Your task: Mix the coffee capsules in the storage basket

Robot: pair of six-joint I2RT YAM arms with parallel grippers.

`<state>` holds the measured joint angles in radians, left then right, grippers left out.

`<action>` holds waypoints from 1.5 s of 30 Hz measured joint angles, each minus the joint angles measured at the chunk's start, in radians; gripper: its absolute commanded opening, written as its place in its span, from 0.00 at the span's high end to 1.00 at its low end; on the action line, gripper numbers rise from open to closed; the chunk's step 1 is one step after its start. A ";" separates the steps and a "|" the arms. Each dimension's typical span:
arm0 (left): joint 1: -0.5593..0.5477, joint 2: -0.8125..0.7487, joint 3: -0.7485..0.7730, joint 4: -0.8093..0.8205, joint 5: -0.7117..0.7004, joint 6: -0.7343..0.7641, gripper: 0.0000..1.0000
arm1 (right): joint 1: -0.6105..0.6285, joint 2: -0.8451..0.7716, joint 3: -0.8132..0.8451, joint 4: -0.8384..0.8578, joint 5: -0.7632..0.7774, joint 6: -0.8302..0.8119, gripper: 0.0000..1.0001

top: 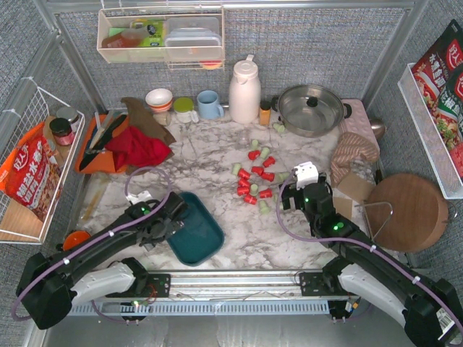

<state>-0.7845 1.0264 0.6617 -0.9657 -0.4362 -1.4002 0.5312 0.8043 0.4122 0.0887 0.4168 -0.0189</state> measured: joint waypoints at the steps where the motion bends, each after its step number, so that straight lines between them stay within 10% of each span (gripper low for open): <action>1: 0.000 0.003 -0.002 0.004 0.008 -0.006 0.14 | 0.000 0.000 0.000 -0.004 0.006 0.002 0.01; 27: 0.000 -0.123 -0.209 0.169 0.074 -0.059 0.59 | 0.000 0.016 0.005 -0.014 0.027 0.006 0.01; 34: 0.000 -0.142 -0.222 0.186 0.066 -0.058 0.88 | 0.000 0.031 0.005 -0.014 0.028 0.006 0.01; 45: 0.000 -0.189 -0.093 0.215 0.011 0.198 1.00 | 0.000 0.040 0.005 -0.014 0.031 0.005 0.01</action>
<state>-0.7849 0.8375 0.5690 -0.7506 -0.4252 -1.2018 0.5312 0.8448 0.4175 0.0750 0.4473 -0.0143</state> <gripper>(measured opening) 0.102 0.990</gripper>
